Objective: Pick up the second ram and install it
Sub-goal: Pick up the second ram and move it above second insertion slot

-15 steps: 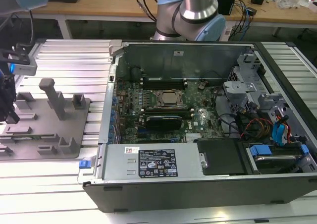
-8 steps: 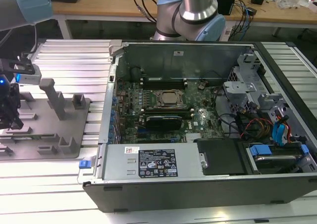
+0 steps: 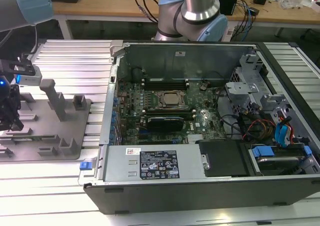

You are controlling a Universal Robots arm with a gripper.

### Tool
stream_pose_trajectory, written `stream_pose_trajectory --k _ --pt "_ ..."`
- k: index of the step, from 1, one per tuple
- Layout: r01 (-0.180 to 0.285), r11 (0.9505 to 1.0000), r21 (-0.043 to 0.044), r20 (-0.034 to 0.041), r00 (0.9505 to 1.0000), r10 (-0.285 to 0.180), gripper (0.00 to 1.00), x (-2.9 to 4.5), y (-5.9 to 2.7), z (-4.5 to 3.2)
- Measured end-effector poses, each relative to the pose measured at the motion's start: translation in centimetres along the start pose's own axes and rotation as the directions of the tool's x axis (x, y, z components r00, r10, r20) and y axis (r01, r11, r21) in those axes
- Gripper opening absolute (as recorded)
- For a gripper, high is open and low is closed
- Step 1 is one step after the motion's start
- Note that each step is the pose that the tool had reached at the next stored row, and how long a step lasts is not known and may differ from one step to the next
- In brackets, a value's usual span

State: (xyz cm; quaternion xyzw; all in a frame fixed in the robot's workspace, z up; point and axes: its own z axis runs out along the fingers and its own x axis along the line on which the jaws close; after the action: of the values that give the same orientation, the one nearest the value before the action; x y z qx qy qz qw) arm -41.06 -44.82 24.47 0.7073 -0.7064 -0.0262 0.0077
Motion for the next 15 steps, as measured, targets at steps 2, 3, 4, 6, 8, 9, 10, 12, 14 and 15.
stream_pose_trajectory --k 2,3,4,6,8,9,10,12,14,15 --pt "0.000 1.0000 0.0000 0.0001 1.0000 0.000 0.08 0.00 0.00 0.00" --pt "0.000 1.0000 0.0000 0.0002 1.0000 0.000 0.14 0.00 0.00 0.00" --pt "0.000 1.0000 0.0001 0.0002 1.0000 0.000 0.21 0.00 0.00 0.00" --pt "0.000 1.0000 0.0001 0.0001 1.0000 0.000 0.34 0.00 0.00 0.06" --pt "0.008 1.0000 -0.0002 -0.0016 1.0000 -0.008 0.34 0.01 -0.02 0.45" --pt "0.017 0.9999 -0.0004 -0.0021 0.9999 -0.017 0.34 0.02 -0.04 0.75" --pt "0.020 0.9998 -0.0006 -0.0023 0.9998 -0.020 0.34 0.03 -0.05 1.01" --pt "0.029 0.9996 -0.0008 -0.0029 0.9996 -0.029 0.34 0.05 -0.09 1.94" --pt "0.032 0.9995 -0.0009 -0.0030 0.9995 -0.032 0.34 0.06 -0.09 2.27" --pt "0.034 0.9994 -0.0012 -0.0033 0.9994 -0.034 0.34 0.06 -0.02 2.44"
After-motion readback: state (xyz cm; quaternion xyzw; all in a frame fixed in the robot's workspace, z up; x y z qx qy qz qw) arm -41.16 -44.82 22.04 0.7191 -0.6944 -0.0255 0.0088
